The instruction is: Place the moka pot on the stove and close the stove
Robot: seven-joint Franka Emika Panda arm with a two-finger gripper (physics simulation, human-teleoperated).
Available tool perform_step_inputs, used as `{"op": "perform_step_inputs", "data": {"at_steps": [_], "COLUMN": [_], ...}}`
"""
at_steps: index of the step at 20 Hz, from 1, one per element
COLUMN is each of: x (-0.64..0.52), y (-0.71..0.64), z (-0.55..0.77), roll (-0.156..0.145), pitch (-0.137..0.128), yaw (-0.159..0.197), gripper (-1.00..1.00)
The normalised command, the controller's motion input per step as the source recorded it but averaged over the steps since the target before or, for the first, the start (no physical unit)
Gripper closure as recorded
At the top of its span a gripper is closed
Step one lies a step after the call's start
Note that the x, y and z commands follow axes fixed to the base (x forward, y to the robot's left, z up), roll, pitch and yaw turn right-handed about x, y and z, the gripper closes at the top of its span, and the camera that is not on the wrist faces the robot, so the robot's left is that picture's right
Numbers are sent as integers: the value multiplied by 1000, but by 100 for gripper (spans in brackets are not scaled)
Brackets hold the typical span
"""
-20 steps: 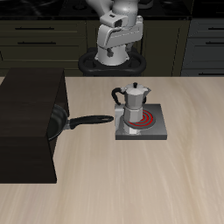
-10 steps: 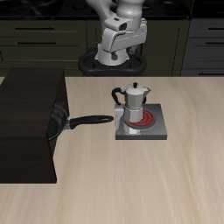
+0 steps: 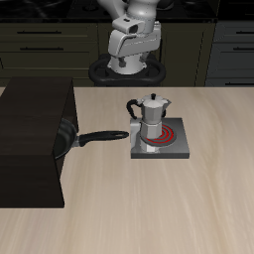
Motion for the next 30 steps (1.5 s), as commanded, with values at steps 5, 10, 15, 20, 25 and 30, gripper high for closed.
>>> {"op": "perform_step_inputs", "data": {"at_steps": [5,10,15,20,25,30], "x": [32,-48,-150,-179,-68,163], "y": [-368,-241,-147,-144,28,135], "z": [119,195,199,188,139,161], "roll": [-72,-54,-35,-20,-13,5], "pitch": [-29,-32,-49,-21,-107,0], "yaw": [-37,-37,16,-19,174,30], "gripper": [-100,-100,-100,-100,-100,-100]}}
